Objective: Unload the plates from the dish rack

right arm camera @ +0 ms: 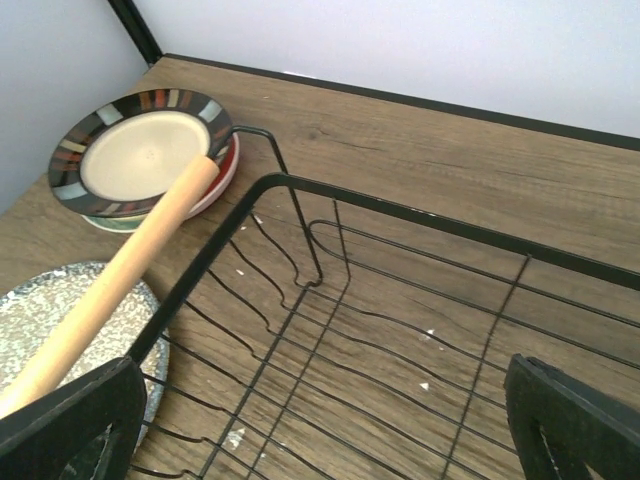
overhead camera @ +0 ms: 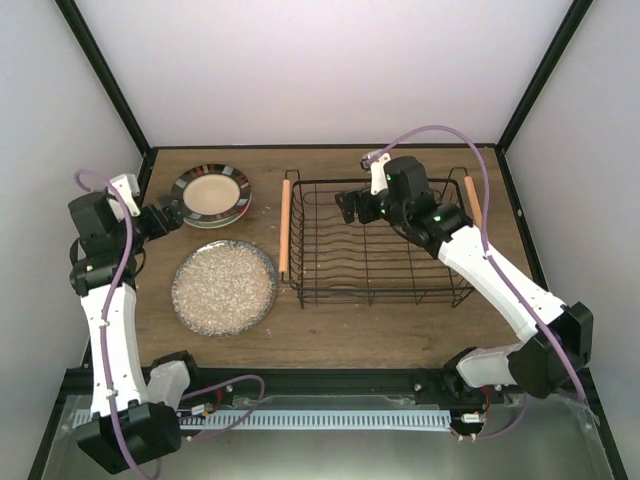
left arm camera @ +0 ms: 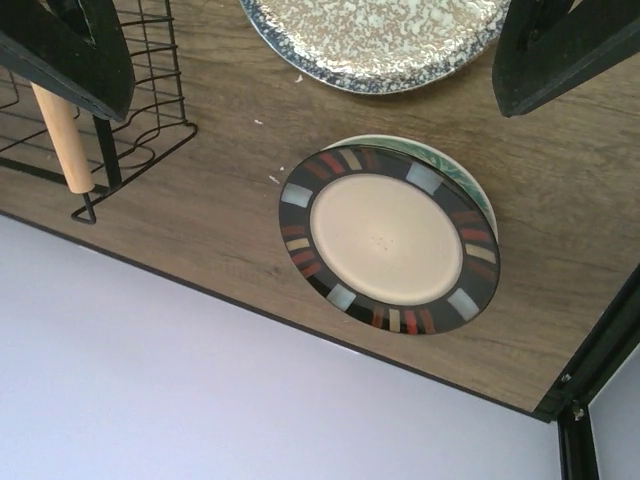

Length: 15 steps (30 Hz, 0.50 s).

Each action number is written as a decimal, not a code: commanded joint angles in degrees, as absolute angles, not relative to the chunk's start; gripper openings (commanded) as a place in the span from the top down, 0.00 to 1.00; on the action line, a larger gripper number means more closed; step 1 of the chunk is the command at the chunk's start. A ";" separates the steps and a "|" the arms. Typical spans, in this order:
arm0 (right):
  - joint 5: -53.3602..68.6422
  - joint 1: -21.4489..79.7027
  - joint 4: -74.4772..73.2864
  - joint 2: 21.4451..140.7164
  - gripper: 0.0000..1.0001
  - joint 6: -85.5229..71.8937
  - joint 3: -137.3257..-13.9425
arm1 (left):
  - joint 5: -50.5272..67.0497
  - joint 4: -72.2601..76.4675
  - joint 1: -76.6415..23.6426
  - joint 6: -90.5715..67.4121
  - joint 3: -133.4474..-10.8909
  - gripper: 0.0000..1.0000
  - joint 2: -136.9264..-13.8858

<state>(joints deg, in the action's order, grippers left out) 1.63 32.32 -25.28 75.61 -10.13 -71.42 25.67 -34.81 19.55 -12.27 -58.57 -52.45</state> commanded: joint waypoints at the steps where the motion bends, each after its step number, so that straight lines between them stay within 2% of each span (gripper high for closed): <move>1: 6.37 31.79 -26.69 77.51 0.00 -10.92 -75.67 | 23.19 -35.51 18.09 -8.42 -61.57 0.00 -54.09; 15: 6.94 31.64 -24.04 78.66 0.00 -10.97 -74.30 | 23.73 -33.16 17.58 -9.04 -64.19 0.00 -56.70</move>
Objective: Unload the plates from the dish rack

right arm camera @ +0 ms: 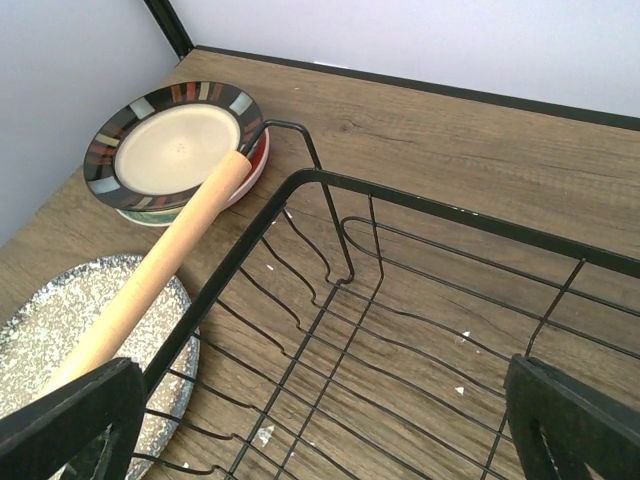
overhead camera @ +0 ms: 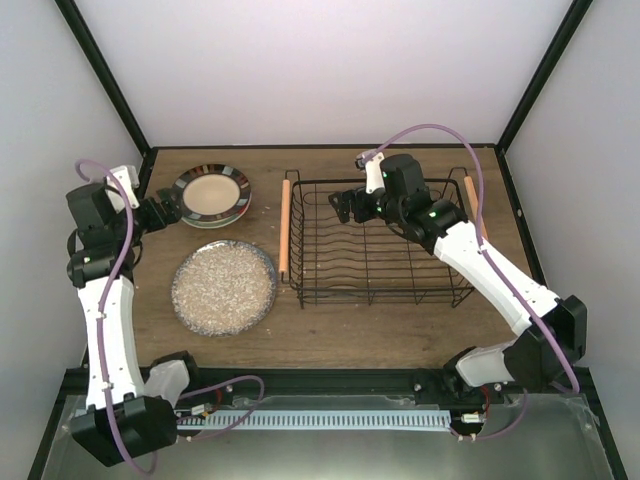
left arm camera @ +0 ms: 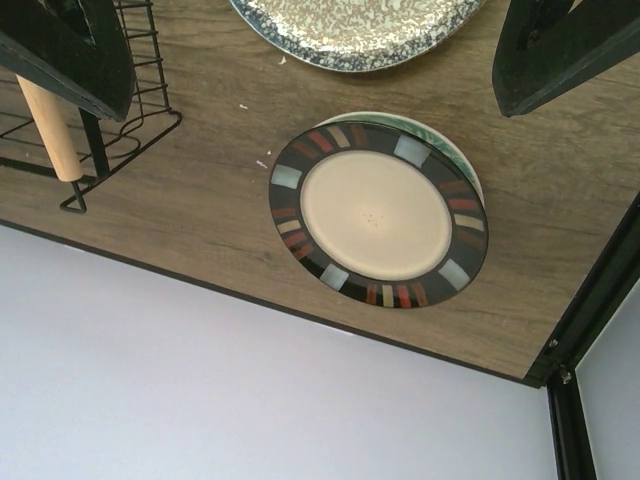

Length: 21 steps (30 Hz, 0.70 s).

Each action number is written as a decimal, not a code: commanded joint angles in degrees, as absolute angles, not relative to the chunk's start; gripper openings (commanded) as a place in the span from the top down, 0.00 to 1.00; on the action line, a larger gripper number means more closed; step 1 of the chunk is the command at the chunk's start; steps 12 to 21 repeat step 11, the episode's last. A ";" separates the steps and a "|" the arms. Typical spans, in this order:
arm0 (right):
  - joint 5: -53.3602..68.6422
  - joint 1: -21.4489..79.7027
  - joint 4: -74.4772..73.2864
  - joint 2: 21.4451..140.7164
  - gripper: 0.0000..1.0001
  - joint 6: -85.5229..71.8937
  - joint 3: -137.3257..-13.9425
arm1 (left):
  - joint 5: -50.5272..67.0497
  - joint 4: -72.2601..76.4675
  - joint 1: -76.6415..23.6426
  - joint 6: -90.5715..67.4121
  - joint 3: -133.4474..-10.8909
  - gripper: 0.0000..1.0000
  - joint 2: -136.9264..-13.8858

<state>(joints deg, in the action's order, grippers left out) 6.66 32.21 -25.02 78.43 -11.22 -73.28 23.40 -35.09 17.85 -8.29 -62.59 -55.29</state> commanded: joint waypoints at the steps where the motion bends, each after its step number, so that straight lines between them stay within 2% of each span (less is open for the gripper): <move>1: 6.68 31.64 -24.05 78.52 0.00 -10.80 -74.41 | 23.77 -32.95 17.59 -9.54 -64.35 0.00 -57.21; 21: 6.56 31.55 -23.25 76.03 0.00 -12.22 -71.73 | 24.39 -33.24 17.59 -8.68 -64.19 0.00 -58.75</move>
